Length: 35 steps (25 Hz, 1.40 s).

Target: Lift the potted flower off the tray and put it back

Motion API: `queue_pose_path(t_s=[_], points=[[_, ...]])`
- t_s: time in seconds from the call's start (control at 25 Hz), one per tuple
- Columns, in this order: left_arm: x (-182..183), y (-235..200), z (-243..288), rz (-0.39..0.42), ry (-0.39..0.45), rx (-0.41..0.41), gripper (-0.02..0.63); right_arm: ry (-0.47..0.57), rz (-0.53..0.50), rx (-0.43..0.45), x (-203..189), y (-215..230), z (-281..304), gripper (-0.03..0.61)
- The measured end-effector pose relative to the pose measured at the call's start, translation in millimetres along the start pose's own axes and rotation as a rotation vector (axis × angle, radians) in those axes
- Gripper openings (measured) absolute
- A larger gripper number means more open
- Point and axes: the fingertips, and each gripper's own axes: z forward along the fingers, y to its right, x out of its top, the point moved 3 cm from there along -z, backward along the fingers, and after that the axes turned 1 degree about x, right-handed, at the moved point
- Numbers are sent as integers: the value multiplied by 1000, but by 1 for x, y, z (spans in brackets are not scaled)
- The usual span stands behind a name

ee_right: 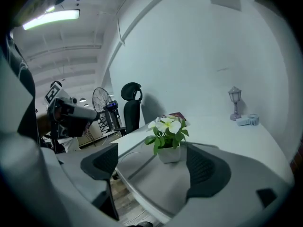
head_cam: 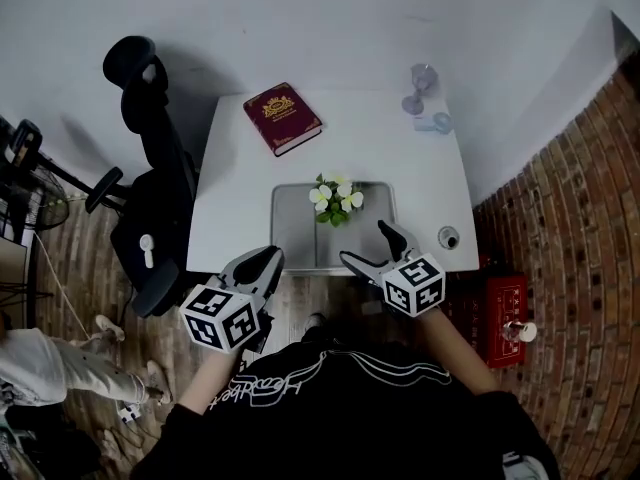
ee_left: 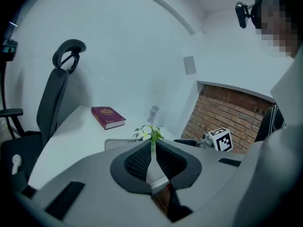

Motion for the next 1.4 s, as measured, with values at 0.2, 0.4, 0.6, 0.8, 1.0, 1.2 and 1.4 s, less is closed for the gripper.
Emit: queue_pose_path(t_s=[0.2,0.4,0.6,0.8,1.0,1.2,1.4], points=[[16,-30,9,5,14,-11,52,-61,-43,-60,-7,13,35,436],[23,-53,20,-3,22,-30,52,-105,-45,-97,-16,26,61,436],[28,-74,22,-2,25,-37,52,-168,-73,-121,-24,33,84,433],[29,-91,26,-10,17,-38,52,-191,-77,-143,-26,37,98,412],[28,-101,29,-26,6,-45,52,-202,-90,-167,-25,40,105,380],[25,-107,31,-34,-2,-45,52,-203,-82,-200,-27,43,106,332],[21,-108,33,-62,-13,-52,52,-203,-80,-205,-27,43,106,328]])
